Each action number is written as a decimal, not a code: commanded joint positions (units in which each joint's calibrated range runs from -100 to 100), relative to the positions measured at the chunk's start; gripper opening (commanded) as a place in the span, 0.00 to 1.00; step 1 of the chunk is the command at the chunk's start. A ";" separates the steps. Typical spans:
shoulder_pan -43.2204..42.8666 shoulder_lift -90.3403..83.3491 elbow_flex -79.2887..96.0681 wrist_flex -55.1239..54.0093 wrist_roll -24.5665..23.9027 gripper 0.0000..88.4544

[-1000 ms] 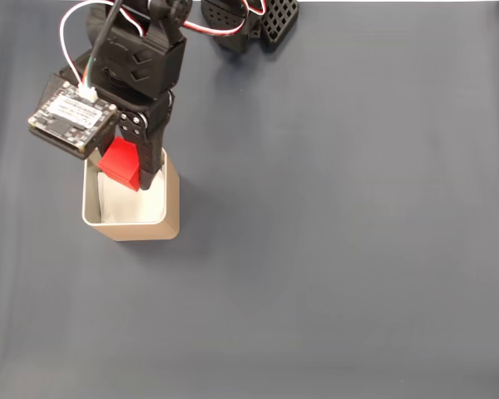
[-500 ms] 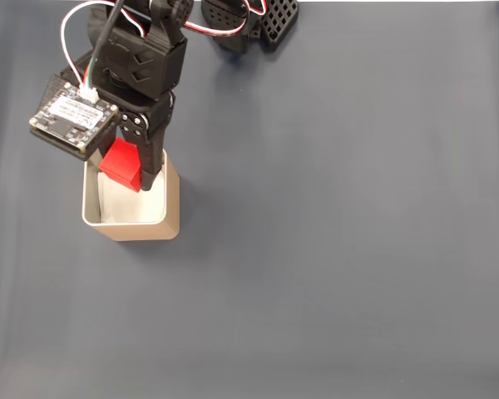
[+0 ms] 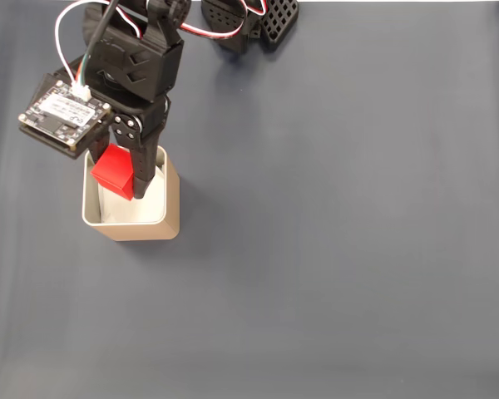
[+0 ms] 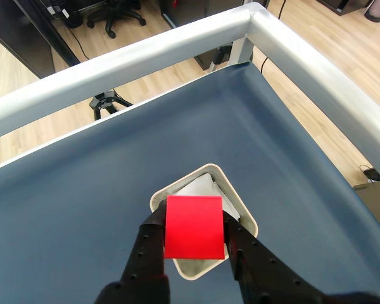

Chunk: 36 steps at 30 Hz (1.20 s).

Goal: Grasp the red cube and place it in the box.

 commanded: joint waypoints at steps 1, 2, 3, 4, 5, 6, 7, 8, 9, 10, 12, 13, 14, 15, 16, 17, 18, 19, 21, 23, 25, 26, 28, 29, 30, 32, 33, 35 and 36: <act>-0.06 -0.09 -3.62 -1.05 -0.34 0.00; -0.06 -0.01 -3.62 -1.13 -0.39 0.00; -0.06 -0.01 -3.62 -1.21 -0.39 0.00; -0.06 -0.01 -3.53 -1.46 -0.44 0.00; 0.01 0.08 -3.44 -1.62 -0.44 0.00; 0.08 0.08 -3.26 -1.87 -0.44 0.00; 0.15 0.17 -3.26 -1.87 -0.44 0.00; 0.22 0.25 -3.26 -1.95 -0.44 0.00; 0.29 0.43 -3.26 -2.03 -0.44 0.00; 0.36 0.51 -3.26 -2.11 -0.44 0.00; 0.43 0.69 -3.26 -2.28 -0.44 0.00; 0.43 0.77 -3.26 -2.28 -0.44 0.00; 0.50 0.77 -3.26 -2.28 -0.49 0.00; 0.50 0.86 -3.26 -2.11 -0.54 0.04; 0.57 0.95 -3.26 -1.78 -0.54 0.10; 0.65 0.95 -3.26 -1.29 -0.49 0.16; 0.65 0.86 -3.35 -0.96 -0.63 0.24; 0.72 0.77 -3.35 -0.96 -0.93 0.31; 0.79 0.60 -3.53 -0.72 -1.56 0.39; 0.86 0.34 -3.62 -0.22 -1.86 0.41; 1.00 0.08 -3.26 -0.14 -1.66 0.44; 1.00 0.08 -3.26 -0.14 -1.66 0.46; 1.00 -0.01 -3.35 -0.14 -1.76 0.48; 1.00 -0.01 -3.35 -0.14 -1.81 0.50; 1.00 -0.01 -3.35 -0.14 -1.81 0.51; 1.07 -0.01 -3.35 -0.14 -1.66 0.52; 1.07 -0.01 -3.35 -0.14 -1.66 0.53; 1.07 -0.01 -3.44 -0.22 -1.66 0.54; 1.07 -0.01 -3.44 -0.39 -1.71 0.54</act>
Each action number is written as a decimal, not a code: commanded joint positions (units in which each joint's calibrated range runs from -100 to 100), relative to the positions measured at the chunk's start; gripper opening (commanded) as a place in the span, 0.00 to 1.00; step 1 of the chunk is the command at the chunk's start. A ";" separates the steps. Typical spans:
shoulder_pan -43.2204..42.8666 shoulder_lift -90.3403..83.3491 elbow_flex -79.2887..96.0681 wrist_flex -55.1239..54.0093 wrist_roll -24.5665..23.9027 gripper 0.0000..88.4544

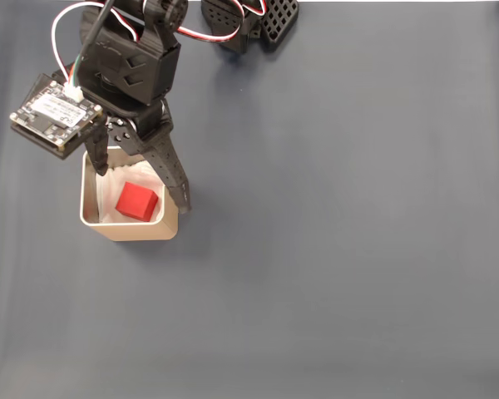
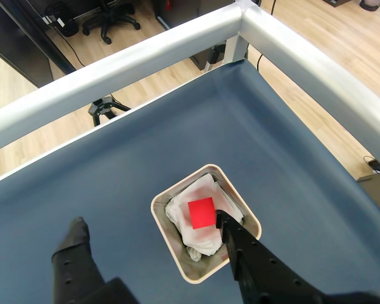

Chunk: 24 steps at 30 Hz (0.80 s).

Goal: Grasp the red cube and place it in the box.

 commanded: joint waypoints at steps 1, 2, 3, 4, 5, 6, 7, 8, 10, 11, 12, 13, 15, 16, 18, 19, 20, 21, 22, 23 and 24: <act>0.62 -1.25 -3.08 0.10 -0.29 0.54; 0.62 -1.25 -3.08 0.10 -0.29 0.55; 0.62 -1.25 -3.08 0.02 -0.34 0.55; 0.62 -1.25 -3.08 -0.07 -0.39 0.55; 0.62 -1.25 -3.08 -0.23 -0.39 0.55; 0.62 -1.25 -3.08 -0.31 -0.49 0.56; 0.62 -1.25 -2.99 -0.39 -0.49 0.56; 0.62 -1.25 -2.99 -0.48 -0.49 0.56; 0.62 -1.34 -2.90 -0.80 -0.54 0.55; 0.62 -1.34 -2.90 -0.80 -0.54 0.55; 0.62 -1.34 -2.90 -0.89 -0.54 0.55; 0.62 -1.34 -2.90 -0.89 -0.54 0.55; 0.62 -1.34 -2.80 -1.13 -0.63 0.55; 0.62 -1.43 -2.71 -1.30 -0.63 0.55; 0.62 -1.43 -2.62 -1.38 -0.63 0.55; 0.62 -1.43 -2.62 -1.46 -0.63 0.55; 0.62 -1.43 -2.62 -1.54 -0.63 0.55; 0.62 -1.43 -2.62 -1.62 -0.68 0.55; 0.62 -1.43 -2.62 -1.87 -0.78 0.55; 0.62 -1.51 -2.62 -2.12 -0.88 0.55; 0.62 -1.51 -2.62 -2.45 -0.88 0.53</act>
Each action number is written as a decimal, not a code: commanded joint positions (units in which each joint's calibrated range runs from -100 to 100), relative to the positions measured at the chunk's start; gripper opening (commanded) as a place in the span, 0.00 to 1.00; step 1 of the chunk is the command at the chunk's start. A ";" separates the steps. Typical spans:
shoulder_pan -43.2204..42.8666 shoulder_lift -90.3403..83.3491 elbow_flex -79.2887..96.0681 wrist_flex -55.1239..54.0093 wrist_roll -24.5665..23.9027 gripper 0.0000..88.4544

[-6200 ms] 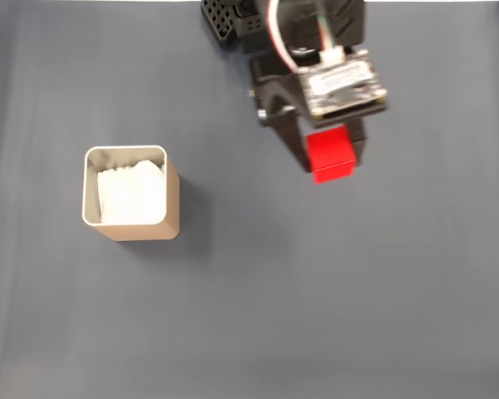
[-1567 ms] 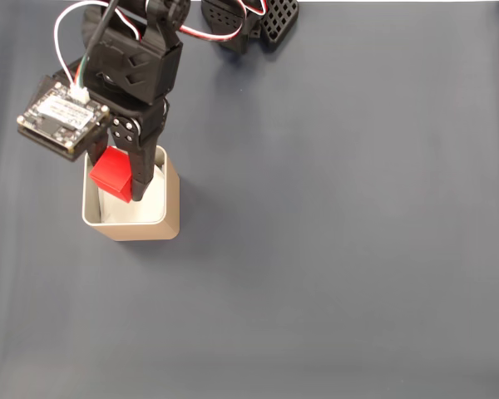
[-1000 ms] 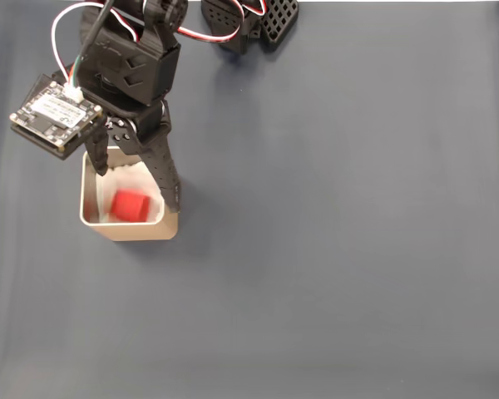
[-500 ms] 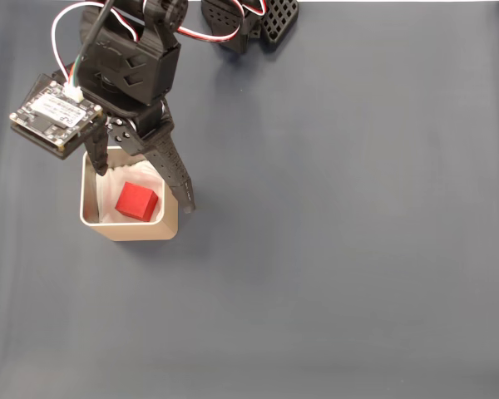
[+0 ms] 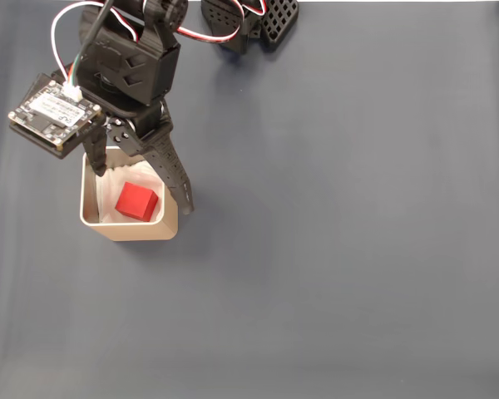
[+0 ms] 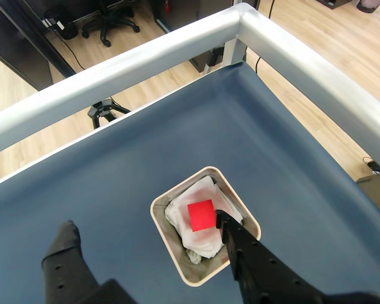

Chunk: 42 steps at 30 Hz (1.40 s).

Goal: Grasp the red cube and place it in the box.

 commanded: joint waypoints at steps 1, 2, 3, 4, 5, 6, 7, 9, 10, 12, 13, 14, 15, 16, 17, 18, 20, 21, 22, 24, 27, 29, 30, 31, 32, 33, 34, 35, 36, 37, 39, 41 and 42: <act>0.62 -1.51 -2.62 -1.63 -0.49 0.52; 0.62 -1.51 -2.62 -1.96 -0.54 0.49; 0.55 -1.51 -2.62 -2.29 -0.73 0.45; 0.48 -1.60 -2.62 -2.46 -0.83 0.39; 0.34 -1.69 -2.62 -2.70 -1.07 0.34; 0.19 -1.77 -2.62 -3.03 -1.32 0.26; -0.09 -1.86 -2.53 -3.19 -1.47 0.19; -1.01 -2.21 -2.44 -3.19 -1.42 0.08; -1.51 -2.38 -2.35 -3.19 -1.27 0.04; -3.14 -2.81 -2.26 -2.87 -1.03 0.00; -3.92 -3.07 -2.08 -2.70 -0.68 0.00; -4.77 -3.33 -1.80 -2.70 -0.34 0.00; -5.77 -3.76 -1.62 -2.70 -0.24 0.00; -6.76 -4.20 -1.35 -2.70 -0.24 0.00; -7.83 -4.80 -0.89 -2.70 -0.34 0.00; -9.11 -5.75 0.02 -2.70 -0.44 0.00; -11.73 -8.26 2.39 -2.78 -0.68 0.00; -13.22 -9.82 4.03 -2.78 -0.78 0.00; -14.64 -11.47 5.58 -2.87 -0.93 0.00; -17.48 -14.93 9.32 -3.11 -1.17 0.00; -21.39 -19.86 14.79 -3.28 -1.42 0.00; -23.31 -23.06 18.53 -3.60 -1.61 0.00; -24.02 -24.71 20.53 -3.77 -1.61 0.00; -24.58 -26.35 22.63 -4.10 -1.71 0.00; -25.08 -28.17 24.73 -4.18 -1.76 0.00; -25.51 -30.07 26.91 -4.18 -1.76 0.00; -25.86 -32.06 29.28 -4.34 -1.76 0.00; -26.00 -33.97 31.56 -4.67 -1.71 0.00; -26.15 -35.78 33.75 -4.75 -1.71 0.00; -26.29 -37.69 35.85 -4.75 -1.71 0.00; -26.50 -41.24 39.95 -4.75 -1.66 0.00; -26.64 -44.79 43.69 -4.75 -1.56 0.00; -26.64 -46.43 45.42 -4.75 -1.47 0.00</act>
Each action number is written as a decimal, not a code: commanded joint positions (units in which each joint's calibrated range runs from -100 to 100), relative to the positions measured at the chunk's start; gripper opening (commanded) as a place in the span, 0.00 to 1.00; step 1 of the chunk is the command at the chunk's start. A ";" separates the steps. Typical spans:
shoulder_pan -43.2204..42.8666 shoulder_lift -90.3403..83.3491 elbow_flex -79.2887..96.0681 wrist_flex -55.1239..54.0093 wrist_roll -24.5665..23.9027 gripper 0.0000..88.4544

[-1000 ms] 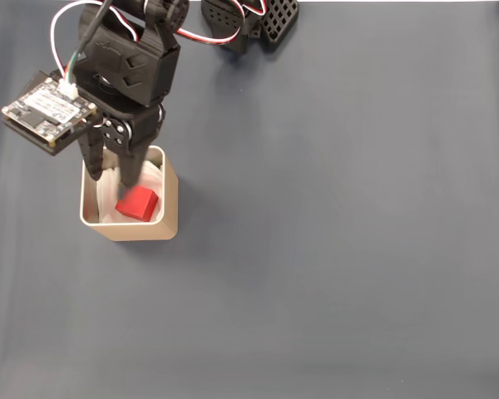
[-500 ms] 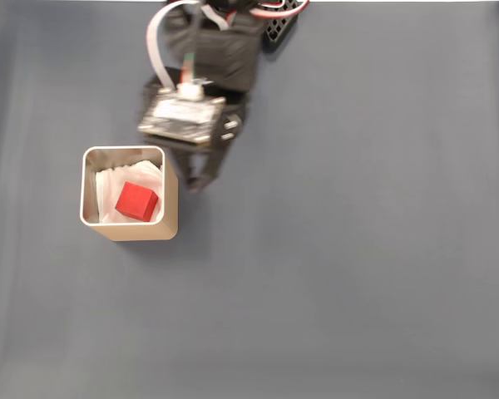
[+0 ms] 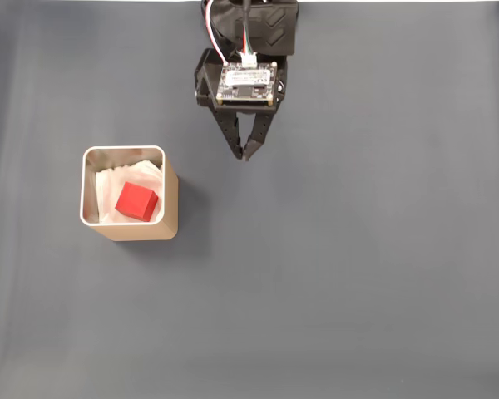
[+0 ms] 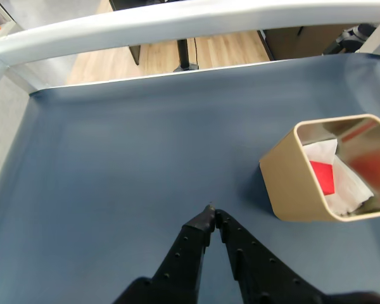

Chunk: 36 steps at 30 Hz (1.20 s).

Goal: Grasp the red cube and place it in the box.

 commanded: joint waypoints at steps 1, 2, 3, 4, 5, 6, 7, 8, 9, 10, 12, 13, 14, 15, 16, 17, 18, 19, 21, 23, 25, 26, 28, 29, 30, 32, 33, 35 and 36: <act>-0.56 -6.35 3.52 -0.69 0.05 0.00; -0.56 -7.65 4.98 -0.53 0.05 0.00; -0.56 -8.86 6.35 -0.44 0.10 0.00; -0.56 -10.25 7.81 -0.44 0.10 0.00; -0.70 -11.63 9.18 -0.36 0.10 0.00; -0.77 -13.19 10.73 -0.20 0.10 0.00; -0.91 -14.75 12.18 -0.03 0.15 0.00; -0.98 -16.22 13.64 0.21 0.10 0.00; -1.13 -17.43 15.01 0.30 0.10 0.00; -1.13 -18.55 16.38 0.30 0.10 0.00; -1.13 -20.46 19.02 0.38 0.15 0.00; -1.13 -21.50 20.30 0.38 0.24 0.00; -1.13 -22.36 21.57 0.38 0.34 0.00; -1.13 -23.05 22.67 0.38 0.54 0.00; -1.13 -23.66 23.85 0.30 0.63 0.00; -1.13 -24.27 24.86 0.30 0.63 0.00; -1.13 -24.79 25.77 0.38 0.63 0.00; -1.13 -25.22 26.86 0.38 0.59 0.00; -0.91 -26.26 29.14 0.38 0.63 0.00; -0.70 -27.30 31.51 0.38 0.78 0.00; -0.63 -27.47 32.88 0.87 0.88 0.00; -0.84 -27.47 32.97 2.18 0.73 0.00; -1.41 -27.56 32.97 4.07 0.20 0.00; -1.55 -27.56 32.97 4.89 -0.15 0.00; -1.55 -27.56 32.97 6.04 -0.24 0.00; -1.55 -27.56 32.97 8.50 -0.59 0.00; -1.48 -27.56 32.97 9.90 -0.63 0.00; -1.34 -27.56 32.97 12.69 -0.73 0.00; -1.34 -27.56 32.97 14.08 -0.68 0.00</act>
